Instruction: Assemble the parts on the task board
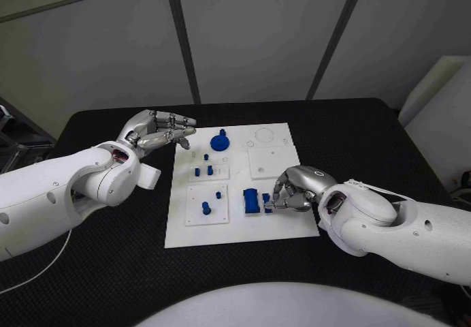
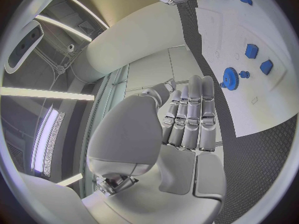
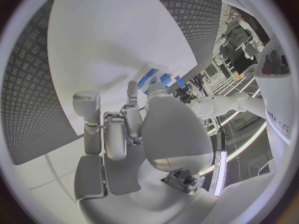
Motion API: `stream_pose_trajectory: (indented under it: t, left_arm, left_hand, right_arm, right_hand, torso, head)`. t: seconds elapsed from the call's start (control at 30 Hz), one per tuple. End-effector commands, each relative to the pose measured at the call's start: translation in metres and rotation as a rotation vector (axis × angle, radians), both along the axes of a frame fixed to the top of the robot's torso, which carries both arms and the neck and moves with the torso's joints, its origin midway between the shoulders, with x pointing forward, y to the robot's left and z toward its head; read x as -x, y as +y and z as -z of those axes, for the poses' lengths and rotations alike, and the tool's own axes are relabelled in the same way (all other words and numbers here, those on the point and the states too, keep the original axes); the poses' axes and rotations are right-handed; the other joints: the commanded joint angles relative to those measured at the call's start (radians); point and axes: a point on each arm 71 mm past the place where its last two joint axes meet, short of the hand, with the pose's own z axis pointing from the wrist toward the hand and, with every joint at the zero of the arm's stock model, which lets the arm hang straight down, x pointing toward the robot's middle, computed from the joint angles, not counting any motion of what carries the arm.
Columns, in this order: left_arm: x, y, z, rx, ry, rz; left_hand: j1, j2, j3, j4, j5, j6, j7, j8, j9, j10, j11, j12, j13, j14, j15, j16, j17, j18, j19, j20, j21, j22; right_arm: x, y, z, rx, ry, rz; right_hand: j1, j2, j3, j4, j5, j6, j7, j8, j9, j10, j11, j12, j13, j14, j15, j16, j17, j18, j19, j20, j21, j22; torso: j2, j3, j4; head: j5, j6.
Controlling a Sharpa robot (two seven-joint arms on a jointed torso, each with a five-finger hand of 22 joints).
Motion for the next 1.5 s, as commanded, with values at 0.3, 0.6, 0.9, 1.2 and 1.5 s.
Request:
stream_pose_trajectory:
  t: [0.3, 0.6, 0.9, 1.2, 1.5]
  left_arm:
    - [-0.004, 0.003, 0.000, 0.051, -0.005, -0.020]
    - [-0.022, 0.015, 0.005, 0.141, -0.023, -0.122]
    - [-0.038, 0.022, 0.009, 0.196, -0.094, -0.246]
    - [-0.045, 0.011, 0.018, 0.184, -0.053, -0.240]
    - [-0.030, -0.007, 0.022, 0.185, -0.044, -0.278]
  left_hand:
    - [-0.039, -0.002, -0.020, 0.015, -0.003, -0.009, 0.001, 0.007, -0.001, -0.009, 0.002, 0.021, -0.002, -0.022, 0.009, -0.018, -0.009, -0.029, -0.013, 0.011, -0.023, -0.010]
    - [-0.062, 0.005, -0.075, 0.059, -0.003, 0.015, -0.018, 0.032, 0.004, 0.028, -0.001, 0.027, -0.019, -0.094, 0.039, -0.270, -0.123, -0.033, -0.174, 0.060, -0.258, -0.182]
    - [-0.049, 0.015, -0.134, 0.104, -0.001, 0.017, -0.044, -0.059, -0.004, 0.080, 0.033, -0.191, -0.048, -0.098, 0.093, -0.631, -0.229, -0.017, -0.276, 0.127, -0.431, -0.440]
    - [-0.482, 0.114, -0.331, 0.081, -0.038, -0.358, -0.100, -0.160, -0.070, -0.348, -0.032, -0.367, -0.112, -0.488, 0.065, -0.833, -0.402, -0.068, -0.645, 0.047, -0.486, -0.761]
    - [-0.763, 0.114, -0.429, -0.004, -0.127, -0.533, -0.130, -0.160, -0.070, -0.521, -0.064, -0.367, -0.112, -0.657, 0.029, -0.833, -0.402, -0.068, -0.733, -0.013, -0.486, -0.823]
  right_arm:
    - [-0.025, -0.022, -0.011, -0.533, 0.062, 0.006]
    - [-0.095, -0.047, -0.001, -0.892, 0.107, 0.201]
    - [-0.135, -0.050, 0.003, -1.007, 0.051, 0.229]
    - [-0.146, -0.038, 0.006, -0.993, 0.045, 0.252]
    - [-0.134, -0.028, -0.005, -1.067, 0.026, 0.283]
  right_hand:
    - [0.138, 0.042, -0.004, -0.039, 0.056, -0.099, 0.050, -0.094, -0.044, -0.229, 0.042, -0.335, -0.295, 0.035, 0.036, -0.162, -0.001, 0.042, -0.148, 0.028, -0.221, -0.298]
    - [0.297, 0.099, 0.051, -0.080, -0.014, -0.119, 0.072, -0.175, -0.111, -0.412, 0.081, -0.802, -0.723, -0.280, 0.085, -0.803, -0.594, 0.039, -0.342, 0.080, -0.469, -0.466]
    - [0.303, 0.106, 0.069, -0.043, -0.060, -0.090, 0.116, -0.303, -0.232, -0.353, 0.160, -1.098, -1.121, -0.462, 0.200, -1.309, -0.958, 0.050, -0.511, 0.209, -0.805, -0.665]
    - [-0.242, 0.056, 0.156, -0.153, -0.097, -0.412, 0.064, -0.388, -0.353, -0.690, 0.137, -1.285, -1.303, -0.769, 0.177, -1.528, -1.182, -0.012, -0.726, 0.157, -0.997, -0.792]
    - [-0.555, 0.056, 0.156, -0.192, -0.178, -0.606, 0.030, -0.388, -0.439, -0.899, 0.102, -1.285, -1.303, -0.973, 0.084, -1.528, -1.221, -0.029, -0.894, 0.103, -1.041, -0.873]
  torso:
    - [-0.023, -0.0100, 0.0022]
    - [-0.062, -0.0267, -0.0101]
    - [-0.086, -0.0204, -0.0141]
    - [-0.091, -0.0181, -0.0156]
    - [-0.103, -0.0070, -0.0103]
  head:
    - [-0.011, 0.035]
    - [-0.006, 0.087]
    - [0.015, 0.145]
    - [0.022, 0.155]
    - [0.042, 0.208]
